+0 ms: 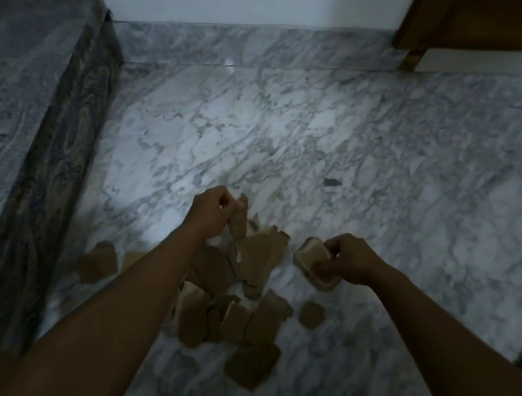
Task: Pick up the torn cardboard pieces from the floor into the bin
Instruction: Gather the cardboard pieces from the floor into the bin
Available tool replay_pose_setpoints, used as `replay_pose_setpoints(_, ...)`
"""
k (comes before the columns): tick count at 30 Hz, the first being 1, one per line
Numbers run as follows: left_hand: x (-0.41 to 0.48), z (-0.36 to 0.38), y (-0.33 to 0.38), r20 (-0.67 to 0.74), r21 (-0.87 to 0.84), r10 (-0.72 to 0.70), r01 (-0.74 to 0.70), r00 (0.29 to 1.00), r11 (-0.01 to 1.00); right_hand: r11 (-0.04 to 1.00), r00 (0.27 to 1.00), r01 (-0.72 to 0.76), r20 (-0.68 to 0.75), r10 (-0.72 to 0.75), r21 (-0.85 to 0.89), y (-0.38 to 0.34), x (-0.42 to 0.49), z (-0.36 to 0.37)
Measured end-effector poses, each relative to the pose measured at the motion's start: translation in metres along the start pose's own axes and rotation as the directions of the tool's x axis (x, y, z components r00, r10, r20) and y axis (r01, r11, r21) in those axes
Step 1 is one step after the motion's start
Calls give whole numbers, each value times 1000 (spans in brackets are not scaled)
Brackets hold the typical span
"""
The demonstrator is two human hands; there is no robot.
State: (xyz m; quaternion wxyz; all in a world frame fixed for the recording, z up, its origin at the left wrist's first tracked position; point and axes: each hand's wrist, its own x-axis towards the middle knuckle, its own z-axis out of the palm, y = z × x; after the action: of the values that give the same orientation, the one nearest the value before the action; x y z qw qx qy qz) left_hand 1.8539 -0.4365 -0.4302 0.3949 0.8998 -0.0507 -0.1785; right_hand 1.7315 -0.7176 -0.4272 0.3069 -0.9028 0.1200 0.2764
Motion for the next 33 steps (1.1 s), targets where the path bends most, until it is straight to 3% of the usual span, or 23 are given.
replay_pose_setpoints(3, -3, -5, 17, 31, 113, 82, -85, 996, 990, 965, 971, 40, 237, 24, -259, -1, -16, 9)
replay_pose_setpoints(5, -4, -6, 24, 50, 195, 135, -142, 990, 970, 938, 957, 66, 288, 37, -340, -6, -23, 28)
replay_pose_setpoints(9, -11, 3, 29, 215, 242, 150, -201, 965, 949, 878, 987, 85, 159, -10, -472, -1, -31, 75)
replay_pose_setpoints(14, -8, 7, 35, 23, 274, 373, -365, 927, 890, 887, 996, 69, 77, -38, -456, 6, -29, 85)
replay_pose_setpoints(15, -6, 6, 39, 62, 278, 354, -357, 933, 892, 882, 996, 69, 86, -33, -466, 6, -27, 84)
replay_pose_setpoints(17, -6, 9, 44, 295, 316, 226, -318, 928, 894, 850, 994, 75, 104, -24, -522, 8, -24, 84)
replay_pose_setpoints(19, -13, 19, 40, 500, 376, 69, -288, 863, 881, 831, 995, 65, 100, -11, -552, 11, -22, 83)
replay_pose_setpoints(21, -25, 37, 27, 555, 458, 19, -325, 831, 828, 844, 999, 47, 45, -27, -534, 14, -20, 74)
replay_pose_setpoints(23, -36, 55, 13, 532, 476, 81, -377, 843, 794, 875, 998, 28, -38, -53, -484, 17, -16, 60)
replay_pose_setpoints(25, -44, 65, 3, 460, 436, 112, -334, 881, 836, 882, 988, 31, -120, -99, -470, 21, -14, 48)
replay_pose_setpoints(27, -50, 67, -4, 416, 422, 56, -247, 908, 873, 868, 973, 49, -173, -153, -494, 24, -14, 45)
replay_pose_setpoints(30, -61, 71, -12, 356, 552, -74, -146, 932, 821, 874, 975, 46, -170, -146, -484, 25, -17, 56)
replay_pose_setpoints(33, -68, 82, -17, 290, 560, -98, -86, 952, 824, 898, 971, 61, -182, -154, -436, 26, -16, 75)
